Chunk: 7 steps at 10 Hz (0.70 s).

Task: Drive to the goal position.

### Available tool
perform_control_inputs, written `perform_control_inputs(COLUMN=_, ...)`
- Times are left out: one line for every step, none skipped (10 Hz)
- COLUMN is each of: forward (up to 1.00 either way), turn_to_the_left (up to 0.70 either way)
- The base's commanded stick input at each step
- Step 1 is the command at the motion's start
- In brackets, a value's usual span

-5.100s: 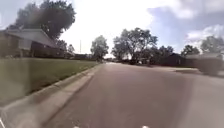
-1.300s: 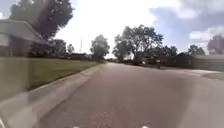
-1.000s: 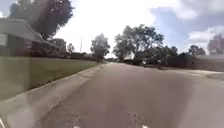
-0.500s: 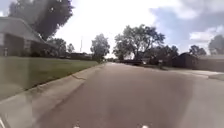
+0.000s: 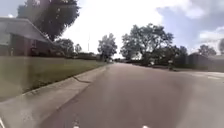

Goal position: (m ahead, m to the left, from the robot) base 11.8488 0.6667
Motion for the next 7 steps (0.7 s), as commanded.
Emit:
perform_control_inputs(forward=1.00, turn_to_the_left=0.02)
perform_control_inputs(forward=1.00, turn_to_the_left=0.02)
perform_control_inputs(forward=1.00, turn_to_the_left=0.01)
perform_control_inputs(forward=1.00, turn_to_the_left=0.01)
perform_control_inputs(forward=1.00, turn_to_the_left=0.02)
perform_control_inputs(forward=1.00, turn_to_the_left=0.00)
perform_control_inputs(forward=1.00, turn_to_the_left=0.00)
